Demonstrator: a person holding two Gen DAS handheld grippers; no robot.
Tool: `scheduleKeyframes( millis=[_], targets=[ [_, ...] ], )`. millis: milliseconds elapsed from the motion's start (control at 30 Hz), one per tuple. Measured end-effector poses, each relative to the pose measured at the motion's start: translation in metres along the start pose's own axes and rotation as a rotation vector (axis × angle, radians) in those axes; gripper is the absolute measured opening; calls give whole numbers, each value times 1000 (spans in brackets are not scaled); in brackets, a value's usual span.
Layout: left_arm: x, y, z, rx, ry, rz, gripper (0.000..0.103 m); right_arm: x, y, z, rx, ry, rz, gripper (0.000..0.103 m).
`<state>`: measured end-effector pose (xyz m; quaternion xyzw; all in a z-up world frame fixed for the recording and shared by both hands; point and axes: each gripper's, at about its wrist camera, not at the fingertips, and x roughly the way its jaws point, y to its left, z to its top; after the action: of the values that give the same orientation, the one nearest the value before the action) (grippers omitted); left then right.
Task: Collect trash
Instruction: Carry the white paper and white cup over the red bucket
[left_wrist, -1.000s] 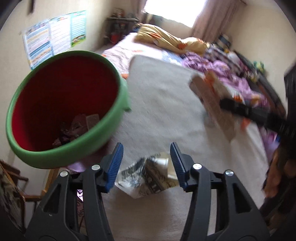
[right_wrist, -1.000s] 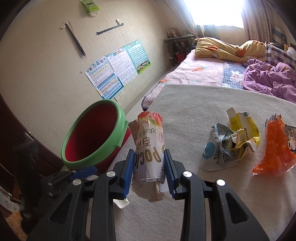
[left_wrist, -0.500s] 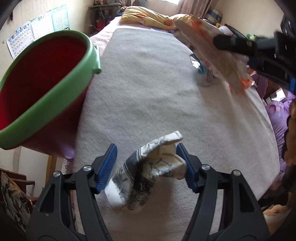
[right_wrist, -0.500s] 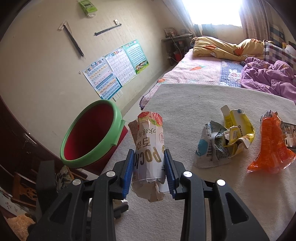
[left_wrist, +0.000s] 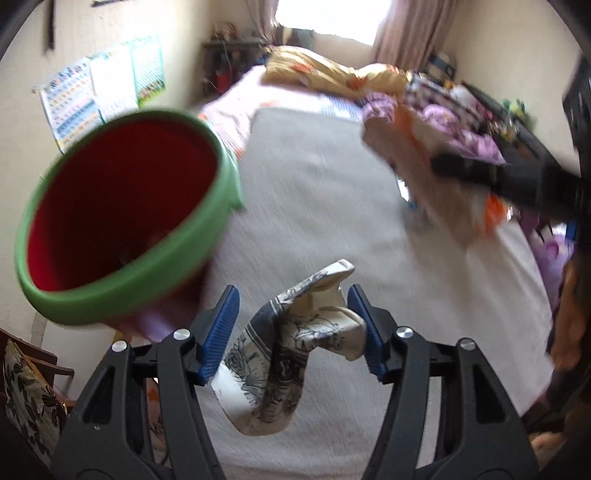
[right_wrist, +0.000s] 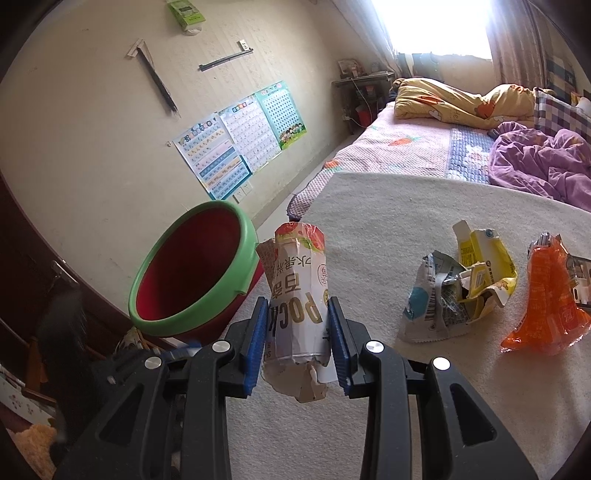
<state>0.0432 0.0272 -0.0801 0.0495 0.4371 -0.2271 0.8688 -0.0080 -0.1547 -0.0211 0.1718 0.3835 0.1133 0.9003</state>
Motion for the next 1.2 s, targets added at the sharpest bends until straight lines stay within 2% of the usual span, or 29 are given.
scheduleKeyframes(
  millis=[167, 367, 867, 1200],
  targets=[
    [-16, 9, 21, -23, -80, 24, 59, 1, 6, 0, -9, -1, 6, 32],
    [-26, 13, 33, -33, -125, 32, 58, 2, 7, 3, -14, -4, 3, 32],
    [-31, 25, 33, -56, -136, 52, 59, 17, 20, 4, -22, 9, 11, 32],
    [-29, 54, 36, -81, -143, 89, 59, 32, 31, 6, -27, 23, 23, 32]
  ],
)
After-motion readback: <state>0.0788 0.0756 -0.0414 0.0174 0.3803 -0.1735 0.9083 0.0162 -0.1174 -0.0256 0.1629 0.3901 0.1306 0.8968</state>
